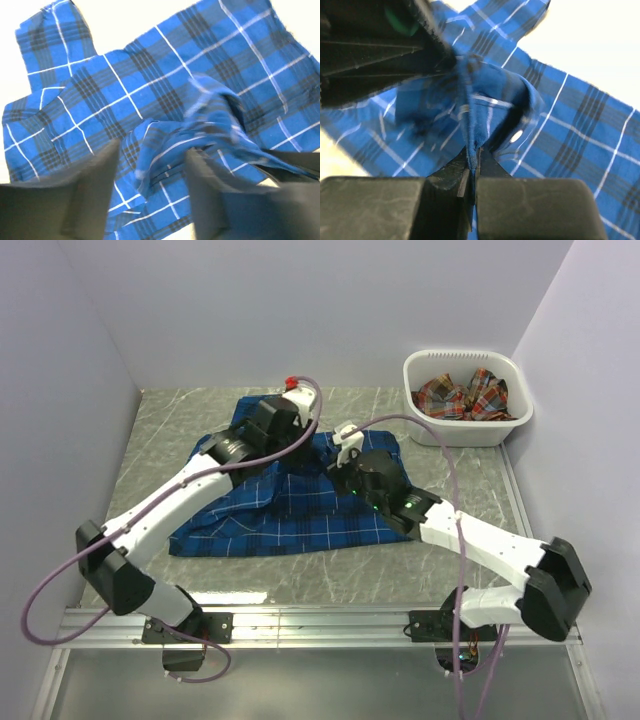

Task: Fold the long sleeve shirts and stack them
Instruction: Fold the shirt

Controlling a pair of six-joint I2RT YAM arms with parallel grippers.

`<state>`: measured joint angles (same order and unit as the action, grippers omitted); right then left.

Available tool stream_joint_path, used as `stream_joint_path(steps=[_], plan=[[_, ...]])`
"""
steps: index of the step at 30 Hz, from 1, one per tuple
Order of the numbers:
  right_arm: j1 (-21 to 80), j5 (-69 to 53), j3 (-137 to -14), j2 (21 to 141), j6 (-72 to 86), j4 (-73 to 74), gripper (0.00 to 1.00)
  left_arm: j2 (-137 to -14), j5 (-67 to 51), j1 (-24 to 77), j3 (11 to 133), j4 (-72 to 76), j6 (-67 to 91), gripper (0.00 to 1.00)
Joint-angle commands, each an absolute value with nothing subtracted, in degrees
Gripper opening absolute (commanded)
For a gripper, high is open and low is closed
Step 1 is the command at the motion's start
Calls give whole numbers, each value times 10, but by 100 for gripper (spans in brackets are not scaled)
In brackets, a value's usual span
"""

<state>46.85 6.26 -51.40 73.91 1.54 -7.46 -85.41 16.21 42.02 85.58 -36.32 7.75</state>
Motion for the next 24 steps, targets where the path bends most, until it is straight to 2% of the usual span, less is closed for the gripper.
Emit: stream_joint_path(steps=[1, 4, 8, 14, 18, 24], plan=[[472, 27, -552, 669, -10, 41, 0, -796, 194, 404, 841, -315, 93, 68], [473, 17, -562, 625, -21, 120, 0, -751, 194, 376, 796, -284, 116, 82], [473, -23, -581, 585, -25, 214, 0, -695, 198, 305, 744, -259, 165, 86], [473, -79, -583, 552, -6, 282, 0, -629, 183, 230, 657, -284, 258, 82], [473, -41, -568, 544, -17, 267, 0, -599, 164, 191, 605, -308, 307, 77], [473, 24, -627, 606, -55, 286, 0, -574, 131, 125, 530, -339, 390, 70]])
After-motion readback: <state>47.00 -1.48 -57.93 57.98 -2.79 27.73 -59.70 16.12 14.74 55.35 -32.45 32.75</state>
